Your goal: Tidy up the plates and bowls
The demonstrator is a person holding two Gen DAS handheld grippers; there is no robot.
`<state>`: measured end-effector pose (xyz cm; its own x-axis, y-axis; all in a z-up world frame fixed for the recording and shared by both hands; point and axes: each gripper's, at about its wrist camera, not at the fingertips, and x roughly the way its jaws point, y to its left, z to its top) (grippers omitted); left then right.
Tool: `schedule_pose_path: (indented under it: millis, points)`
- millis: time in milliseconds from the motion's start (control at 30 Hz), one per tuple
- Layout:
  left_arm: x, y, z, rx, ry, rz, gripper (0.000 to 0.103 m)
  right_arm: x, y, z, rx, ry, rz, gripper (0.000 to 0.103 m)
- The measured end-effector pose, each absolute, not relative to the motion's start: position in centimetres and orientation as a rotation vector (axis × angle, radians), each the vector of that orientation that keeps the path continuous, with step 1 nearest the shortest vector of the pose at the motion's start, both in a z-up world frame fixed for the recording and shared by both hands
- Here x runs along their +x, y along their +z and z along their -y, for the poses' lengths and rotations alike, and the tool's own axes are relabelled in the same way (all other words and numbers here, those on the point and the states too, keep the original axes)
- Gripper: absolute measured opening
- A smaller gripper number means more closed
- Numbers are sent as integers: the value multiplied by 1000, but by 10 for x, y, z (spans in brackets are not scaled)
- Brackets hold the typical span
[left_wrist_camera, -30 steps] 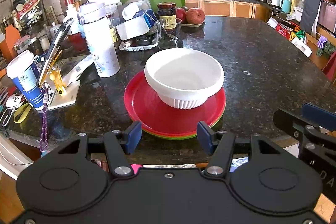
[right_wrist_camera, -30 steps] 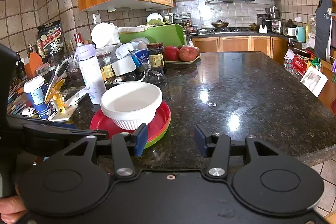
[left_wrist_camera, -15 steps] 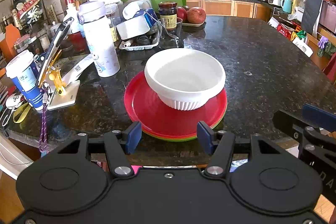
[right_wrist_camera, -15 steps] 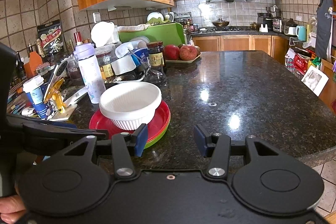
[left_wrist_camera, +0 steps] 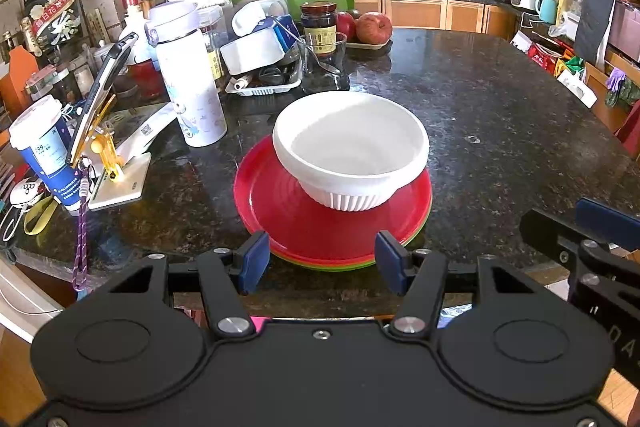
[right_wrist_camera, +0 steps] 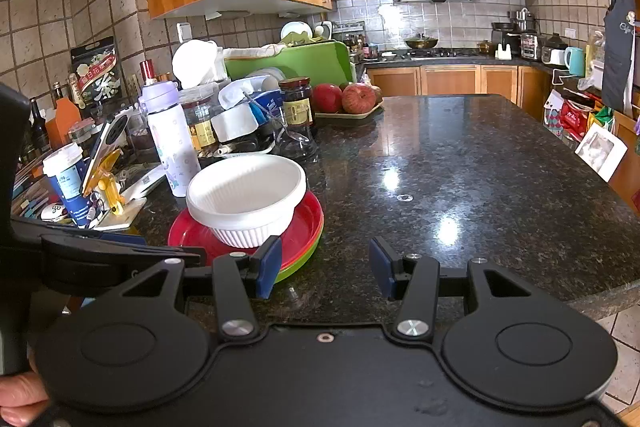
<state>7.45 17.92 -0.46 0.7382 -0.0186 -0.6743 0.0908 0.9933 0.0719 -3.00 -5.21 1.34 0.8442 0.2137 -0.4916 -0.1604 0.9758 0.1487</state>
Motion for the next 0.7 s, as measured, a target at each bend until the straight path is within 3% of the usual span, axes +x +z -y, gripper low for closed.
schedule_pose_path:
  millis: [700]
  points:
    - [76,-7,-181,100,-58,-745,62,-29,14,51,96,201,-537,51]
